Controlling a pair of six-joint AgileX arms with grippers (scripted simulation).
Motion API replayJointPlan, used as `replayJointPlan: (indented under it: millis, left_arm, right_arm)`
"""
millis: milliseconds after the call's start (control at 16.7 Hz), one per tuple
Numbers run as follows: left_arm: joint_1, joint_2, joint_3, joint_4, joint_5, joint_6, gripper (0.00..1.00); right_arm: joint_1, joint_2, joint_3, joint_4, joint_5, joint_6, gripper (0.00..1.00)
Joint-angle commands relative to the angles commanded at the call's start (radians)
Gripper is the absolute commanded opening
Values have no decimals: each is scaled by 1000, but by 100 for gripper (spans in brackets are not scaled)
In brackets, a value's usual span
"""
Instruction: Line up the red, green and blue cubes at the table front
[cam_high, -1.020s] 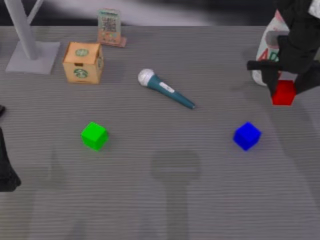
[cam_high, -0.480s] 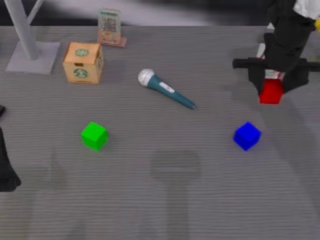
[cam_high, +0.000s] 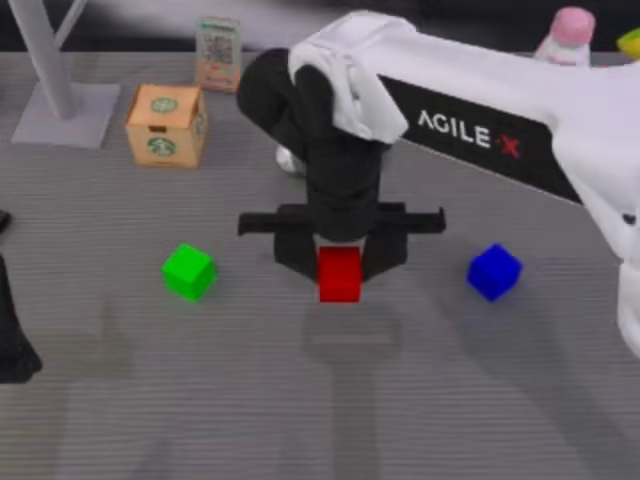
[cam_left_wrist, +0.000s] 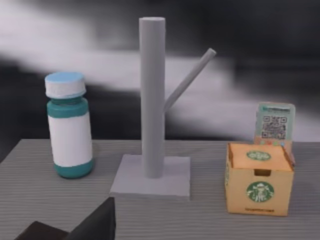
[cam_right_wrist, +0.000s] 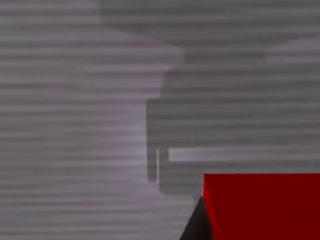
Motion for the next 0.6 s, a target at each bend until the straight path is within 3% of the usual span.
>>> replayJointPlan:
  millis: [240,600]
  left_arm:
    - [0,0,0,0,0,0,100]
    - [0,0,0,0,0,0,100]
  right_arm:
    - [200,-20,3,-11,5,189,0]
    - [238,-25,2,-9,6,229,0]
